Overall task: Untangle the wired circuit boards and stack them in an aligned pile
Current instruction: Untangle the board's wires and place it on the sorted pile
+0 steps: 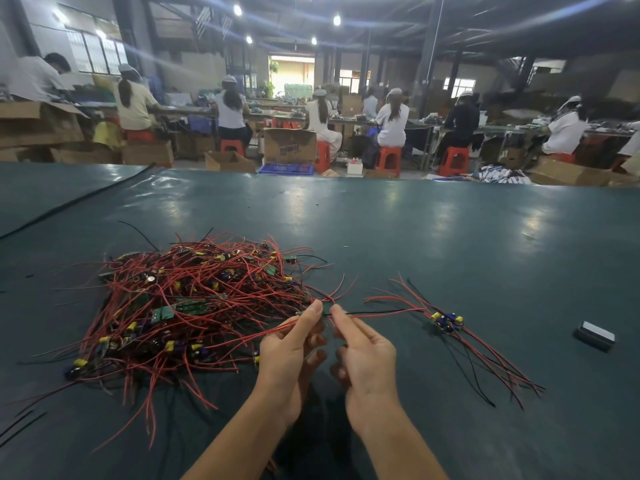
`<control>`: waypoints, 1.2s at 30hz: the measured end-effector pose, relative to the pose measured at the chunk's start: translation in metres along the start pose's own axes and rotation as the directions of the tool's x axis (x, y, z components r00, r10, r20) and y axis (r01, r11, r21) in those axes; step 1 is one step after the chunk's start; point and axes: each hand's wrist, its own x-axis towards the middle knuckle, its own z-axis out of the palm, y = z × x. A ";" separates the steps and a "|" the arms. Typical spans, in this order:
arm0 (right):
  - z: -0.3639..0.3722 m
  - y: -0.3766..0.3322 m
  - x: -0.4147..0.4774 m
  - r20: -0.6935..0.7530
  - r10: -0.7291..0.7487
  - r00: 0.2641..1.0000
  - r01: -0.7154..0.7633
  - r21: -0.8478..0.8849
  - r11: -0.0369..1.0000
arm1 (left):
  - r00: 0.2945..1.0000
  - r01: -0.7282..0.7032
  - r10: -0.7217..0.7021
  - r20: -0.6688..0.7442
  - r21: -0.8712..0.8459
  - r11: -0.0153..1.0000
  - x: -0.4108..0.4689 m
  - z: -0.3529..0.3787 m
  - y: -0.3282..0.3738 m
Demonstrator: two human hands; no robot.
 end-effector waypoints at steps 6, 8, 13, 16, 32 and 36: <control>0.000 -0.007 0.000 -0.059 0.072 0.996 -0.070 0.041 0.997 | 0.997 0.042 -0.046 0.063 0.063 0.997 0.000 0.001 -0.001; -0.004 -0.015 0.004 -0.113 0.082 0.990 -0.074 0.071 0.995 | 0.998 0.029 -0.033 0.059 0.069 0.997 0.001 0.004 -0.001; -0.024 -0.035 0.014 -0.133 0.093 0.987 -0.060 0.234 0.970 | 0.999 0.019 -0.019 0.026 0.020 1.000 0.006 0.002 0.006; -0.037 -0.044 0.021 -0.123 0.112 0.986 -0.070 0.305 0.950 | 1.000 0.018 -0.018 -0.004 0.006 1.000 0.008 -0.002 0.010; -0.038 -0.029 0.009 -0.168 -0.768 0.618 0.536 -0.625 0.568 | 0.996 -0.082 0.080 0.030 0.063 0.995 0.011 -0.010 0.011; -0.030 -0.016 -0.001 0.461 -0.800 0.383 0.758 -0.652 -0.012 | 0.986 -0.101 0.066 0.156 0.228 0.968 0.008 -0.008 0.007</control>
